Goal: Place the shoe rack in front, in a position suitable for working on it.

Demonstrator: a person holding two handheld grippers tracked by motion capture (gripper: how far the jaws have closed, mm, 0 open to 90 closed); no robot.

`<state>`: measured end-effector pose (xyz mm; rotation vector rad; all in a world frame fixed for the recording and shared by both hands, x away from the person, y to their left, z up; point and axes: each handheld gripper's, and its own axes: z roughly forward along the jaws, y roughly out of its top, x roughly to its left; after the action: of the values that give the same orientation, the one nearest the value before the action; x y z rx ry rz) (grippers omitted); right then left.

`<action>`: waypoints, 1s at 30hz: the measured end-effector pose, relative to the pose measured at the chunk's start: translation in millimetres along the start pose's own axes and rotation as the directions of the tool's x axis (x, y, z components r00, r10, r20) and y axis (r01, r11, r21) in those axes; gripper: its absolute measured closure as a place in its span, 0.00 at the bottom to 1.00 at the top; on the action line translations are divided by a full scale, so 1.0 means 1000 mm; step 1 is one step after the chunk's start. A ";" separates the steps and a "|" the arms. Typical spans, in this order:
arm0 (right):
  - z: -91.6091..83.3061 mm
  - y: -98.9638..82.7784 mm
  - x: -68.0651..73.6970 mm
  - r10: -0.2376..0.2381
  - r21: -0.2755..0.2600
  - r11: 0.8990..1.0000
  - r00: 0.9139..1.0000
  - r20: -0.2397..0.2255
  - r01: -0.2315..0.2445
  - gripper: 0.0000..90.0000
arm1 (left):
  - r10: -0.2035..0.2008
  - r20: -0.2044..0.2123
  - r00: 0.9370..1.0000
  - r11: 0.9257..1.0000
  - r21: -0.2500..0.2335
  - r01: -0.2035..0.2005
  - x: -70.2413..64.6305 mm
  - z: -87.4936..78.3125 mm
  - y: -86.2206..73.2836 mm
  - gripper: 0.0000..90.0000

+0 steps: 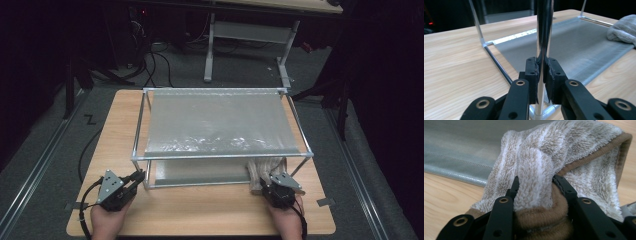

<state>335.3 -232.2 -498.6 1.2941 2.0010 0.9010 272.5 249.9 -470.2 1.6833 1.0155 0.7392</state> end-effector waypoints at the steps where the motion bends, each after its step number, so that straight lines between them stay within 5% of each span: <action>1: 0.002 0.002 0.003 -0.004 0.001 1.000 1.000 -0.008 0.004 0.72 | -0.005 -0.015 1.000 1.000 0.003 0.005 0.004 -0.004 -0.001 0.90; 6: 0.014 0.013 0.022 -0.040 -0.006 0.999 0.998 -0.053 0.039 0.72 | 0.004 -0.059 0.998 1.000 0.015 -0.003 0.015 -0.019 -0.005 0.89; 14: 0.017 0.018 0.032 -0.064 -0.019 0.998 0.994 -0.084 0.063 0.72 | 0.018 -0.069 0.997 1.000 -0.011 -0.018 0.025 -0.028 -0.010 0.89; 19: -0.004 0.022 0.030 -0.067 -0.110 0.992 0.995 -0.080 0.058 0.72 | -0.004 -0.066 0.998 1.000 -0.012 0.003 0.026 -0.029 -0.012 0.89; 23: -0.033 0.029 0.027 -0.067 -0.204 0.978 0.995 -0.070 0.052 0.71 | -0.003 -0.067 0.998 1.000 -0.017 0.001 0.026 -0.028 -0.012 0.89; 27: -0.060 0.040 0.020 -0.067 -0.289 0.956 0.998 -0.021 0.059 0.71 | -0.001 -0.068 0.998 1.000 -0.018 -0.001 0.026 -0.029 -0.012 0.89; 30: -0.067 0.046 0.005 -0.029 -0.310 0.950 0.999 0.026 0.035 0.71 | -0.002 -0.069 0.998 1.000 -0.021 0.001 0.027 -0.028 -0.012 0.89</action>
<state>306.1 -229.0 -422.7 1.0857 1.7708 1.1299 257.6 288.0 -472.7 1.6489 1.0532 0.8093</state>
